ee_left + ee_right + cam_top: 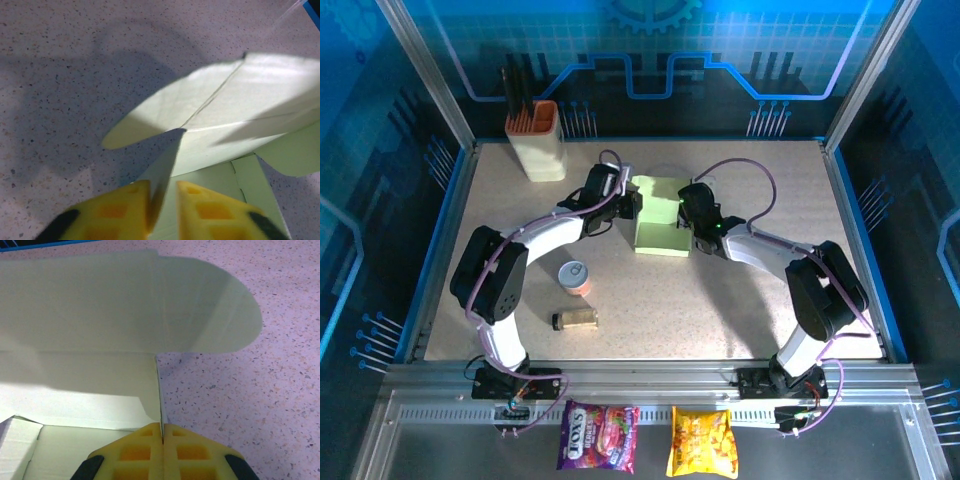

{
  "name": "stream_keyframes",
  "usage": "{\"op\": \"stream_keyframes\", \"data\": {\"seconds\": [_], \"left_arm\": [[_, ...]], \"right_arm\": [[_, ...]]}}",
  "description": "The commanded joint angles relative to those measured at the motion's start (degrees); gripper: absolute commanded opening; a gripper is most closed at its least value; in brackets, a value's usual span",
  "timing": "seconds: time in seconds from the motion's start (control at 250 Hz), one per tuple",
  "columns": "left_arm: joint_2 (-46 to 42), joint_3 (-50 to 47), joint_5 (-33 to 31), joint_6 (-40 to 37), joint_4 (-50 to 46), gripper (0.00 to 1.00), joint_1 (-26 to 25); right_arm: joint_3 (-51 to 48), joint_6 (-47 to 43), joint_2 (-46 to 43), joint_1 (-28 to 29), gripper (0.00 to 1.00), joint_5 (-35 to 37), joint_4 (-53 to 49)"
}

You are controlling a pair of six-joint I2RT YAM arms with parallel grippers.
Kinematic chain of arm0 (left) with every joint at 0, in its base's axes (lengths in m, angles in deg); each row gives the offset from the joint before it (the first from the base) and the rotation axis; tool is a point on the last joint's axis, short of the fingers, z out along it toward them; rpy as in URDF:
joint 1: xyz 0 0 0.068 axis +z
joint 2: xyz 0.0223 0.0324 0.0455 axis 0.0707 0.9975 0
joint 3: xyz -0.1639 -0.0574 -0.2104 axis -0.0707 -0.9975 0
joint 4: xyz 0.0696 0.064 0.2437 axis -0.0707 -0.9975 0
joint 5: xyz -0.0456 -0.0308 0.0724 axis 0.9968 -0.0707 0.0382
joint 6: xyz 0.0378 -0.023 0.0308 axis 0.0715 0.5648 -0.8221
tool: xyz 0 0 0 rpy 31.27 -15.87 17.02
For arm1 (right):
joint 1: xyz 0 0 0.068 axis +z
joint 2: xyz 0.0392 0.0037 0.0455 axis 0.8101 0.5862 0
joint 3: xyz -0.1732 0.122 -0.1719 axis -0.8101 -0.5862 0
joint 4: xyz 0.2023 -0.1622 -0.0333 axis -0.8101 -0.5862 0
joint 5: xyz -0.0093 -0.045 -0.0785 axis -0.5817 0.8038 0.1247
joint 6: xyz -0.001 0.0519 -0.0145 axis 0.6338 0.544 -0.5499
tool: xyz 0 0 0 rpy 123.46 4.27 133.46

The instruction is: Fold the paper box

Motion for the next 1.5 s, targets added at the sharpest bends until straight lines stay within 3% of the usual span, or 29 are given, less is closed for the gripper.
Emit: {"op": "stream_keyframes", "data": {"seconds": [0.0,0.288,0.448,0.547,0.667,0.895,1.498], "left_arm": [[0.1,1.5,-1.6,1.0,1.0,0.11,-0.6],[-0.6,-0.7,-6.8,0.5,7.1,0.08,-2.4],[-1.2,-4.8,-6.0,2.5,15.5,0.23,-3.6],[-1.1,-5.7,-7.3,4.0,16.3,0.27,-4.2],[-1.7,-7.9,-9.5,2.4,18.3,0.40,-5.5],[-3.5,-11.9,-12.2,-0.8,21.3,0.32,-7.8],[-6.7,-20.5,-12.9,-1.8,26.0,0.39,-10.6]], "right_arm": [[1.9,1.9,0.4,1.1,0.00,2.8,0.7],[1.6,2.7,1.4,2.1,0.00,5.3,2.1],[0.3,2.9,1.7,2.8,0.00,7.0,4.2],[-1.0,2.5,1.6,3.3,0.00,8.2,5.8],[-2.1,1.6,1.7,4.0,0.00,9.7,7.3],[-4.5,1.5,1.8,5.0,0.00,11.4,9.0],[-8.9,3.6,0.1,7.6,0.00,14.6,8.9]]}}
